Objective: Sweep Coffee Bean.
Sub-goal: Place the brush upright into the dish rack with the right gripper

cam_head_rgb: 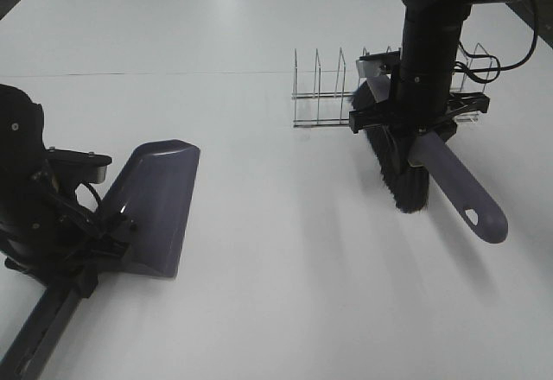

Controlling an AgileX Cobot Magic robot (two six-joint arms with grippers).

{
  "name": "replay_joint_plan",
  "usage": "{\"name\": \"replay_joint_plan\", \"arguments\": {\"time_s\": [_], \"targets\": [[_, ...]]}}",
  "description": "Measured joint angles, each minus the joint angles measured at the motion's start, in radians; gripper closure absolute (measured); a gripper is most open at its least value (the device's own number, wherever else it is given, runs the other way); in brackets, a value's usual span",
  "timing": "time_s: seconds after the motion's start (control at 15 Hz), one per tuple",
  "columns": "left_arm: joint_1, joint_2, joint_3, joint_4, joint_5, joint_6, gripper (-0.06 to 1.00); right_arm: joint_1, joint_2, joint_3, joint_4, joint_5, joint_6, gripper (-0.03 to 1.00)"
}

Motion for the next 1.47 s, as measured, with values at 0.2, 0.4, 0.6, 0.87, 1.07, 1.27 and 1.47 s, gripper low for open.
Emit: {"name": "replay_joint_plan", "arguments": {"time_s": [0.2, 0.4, 0.6, 0.87, 1.07, 1.27, 1.47], "targets": [[0.000, 0.000, 0.000, 0.000, 0.003, 0.000, 0.62, -0.023, 0.000, -0.002, 0.007, -0.009, -0.007, 0.65], [0.000, 0.000, 0.000, -0.002, 0.004, 0.000, 0.62, -0.023, 0.028, -0.051, 0.016, -0.008, -0.008, 0.65], [0.000, 0.000, 0.000, -0.007, 0.008, 0.000, 0.62, -0.023, 0.095, -0.180, 0.025, -0.008, -0.007, 0.65], [0.000, 0.000, 0.000, -0.016, 0.038, 0.000, 0.62, -0.043, 0.162, -0.309, 0.062, -0.003, 0.001, 0.65], [0.000, 0.000, 0.000, -0.017, 0.046, 0.000, 0.62, -0.057, 0.184, -0.358, 0.105, -0.005, 0.000, 0.65], [0.000, 0.000, 0.000, -0.019, 0.061, 0.000, 0.62, -0.059, 0.184, -0.376, 0.120, -0.010, -0.001, 0.65], [0.000, 0.000, 0.000, -0.020, 0.062, 0.000, 0.62, -0.059, 0.184, -0.376, 0.122, -0.010, -0.001, 0.65]]}}
